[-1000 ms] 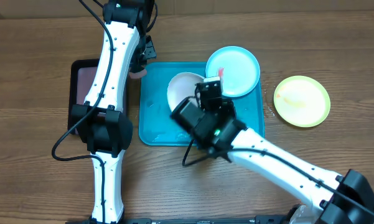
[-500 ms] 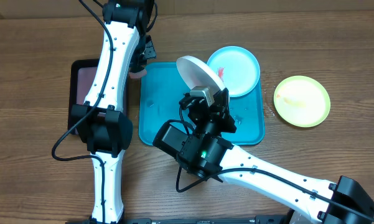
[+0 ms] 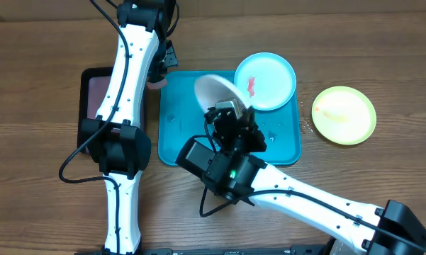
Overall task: Clean dirty plates on tray and stack at the side
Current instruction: 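Tilt up the white plate with the right gripper and lift it, then carry the white plate right and stack it on the yellow plate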
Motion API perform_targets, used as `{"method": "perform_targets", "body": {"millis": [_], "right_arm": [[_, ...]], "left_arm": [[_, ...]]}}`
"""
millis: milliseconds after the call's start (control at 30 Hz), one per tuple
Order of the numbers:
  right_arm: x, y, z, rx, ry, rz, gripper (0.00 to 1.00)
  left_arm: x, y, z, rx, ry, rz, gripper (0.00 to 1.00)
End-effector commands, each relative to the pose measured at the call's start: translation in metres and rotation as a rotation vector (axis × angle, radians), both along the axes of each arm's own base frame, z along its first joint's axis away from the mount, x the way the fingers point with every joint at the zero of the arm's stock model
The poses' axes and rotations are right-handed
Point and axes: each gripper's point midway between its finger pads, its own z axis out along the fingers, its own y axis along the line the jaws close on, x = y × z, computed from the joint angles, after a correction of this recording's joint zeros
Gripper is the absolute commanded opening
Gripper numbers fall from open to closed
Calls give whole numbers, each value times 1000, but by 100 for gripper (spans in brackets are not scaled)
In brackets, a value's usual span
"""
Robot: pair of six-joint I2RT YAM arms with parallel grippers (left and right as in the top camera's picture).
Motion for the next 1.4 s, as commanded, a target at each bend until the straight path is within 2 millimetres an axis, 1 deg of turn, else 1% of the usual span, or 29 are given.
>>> {"method": "perform_targets", "body": {"millis": [0, 67, 133, 233, 333, 367, 400, 433, 467, 500, 533, 567, 600, 633, 700, 800, 833, 933, 1033, 1167, 1200, 1233, 1300, 1333, 1367], "right_arm": [[-3, 24, -49, 331, 342, 71, 4], [-3, 28, -65, 458, 481, 84, 4], [1, 22, -74, 574, 585, 71, 4], [16, 1, -80, 734, 692, 39, 4], [37, -35, -78, 905, 739, -8, 4], [46, -57, -76, 972, 732, -53, 4], [51, -70, -76, 1006, 723, -82, 4], [57, -88, -75, 1042, 707, -121, 4], [62, -111, -75, 1077, 683, -178, 4], [69, -155, -77, 1108, 629, -287, 4], [70, -180, -79, 1113, 593, -353, 4], [70, -201, -80, 1110, 566, -410, 4], [69, -221, -82, 1104, 540, -466, 4], [66, -246, -85, 1087, 506, -538, 4], [59, -285, -92, 1055, 463, -652, 4], [46, -324, -105, 1019, 444, -787, 4], [42, -333, -110, 1018, 446, -819, 4], [36, -347, -124, 1027, 466, -874, 4], [27, -358, -140, 989, 500, -939, 4], [21, -359, -153, 971, 545, -969, 4], [21, -357, -154, 971, 553, -963, 7], [22, -354, -154, 976, 565, -941, 13], [30, -343, -150, 1018, 585, -867, 29], [33, -338, -147, 1033, 594, -836, 40], [35, -335, -143, 1045, 598, -823, 47]], "left_arm": [[1, -5, 6, -9, -15, -27, 4], [1, -5, 6, -10, -16, -26, 4], [2, -5, 6, -10, -17, -26, 4], [2, -5, 6, -10, -17, -26, 4], [1, -5, 6, -9, -16, -27, 4], [1, -5, 6, -9, -16, -27, 4], [1, -5, 6, -9, -16, -27, 4], [1, -5, 6, -10, -16, -27, 4], [1, -5, 6, -10, -16, -27, 4], [1, -6, 6, -10, -16, -27, 4], [1, -6, 6, -10, -16, -28, 4], [1, -6, 6, -10, -16, -28, 4], [1, -6, 6, -10, -17, -29, 4], [1, -6, 6, -10, -17, -29, 4], [1, -7, 6, -10, -16, -31, 4], [1, -9, 6, -10, -16, -35, 4], [1, -9, 6, -10, -16, -35, 4], [1, -11, 6, -11, -19, -38, 4], [2, -13, 7, -12, -24, -41, 4], [2, -15, 7, -12, -24, -46, 4], [2, -15, 7, -12, -24, -46, 4], [2, -15, 7, -12, -25, -47, 4], [2, -16, 6, -12, -26, -48, 4], [3, -16, 6, -12, -27, -48, 4], [3, -16, 6, -13, -27, -48, 4]]}}
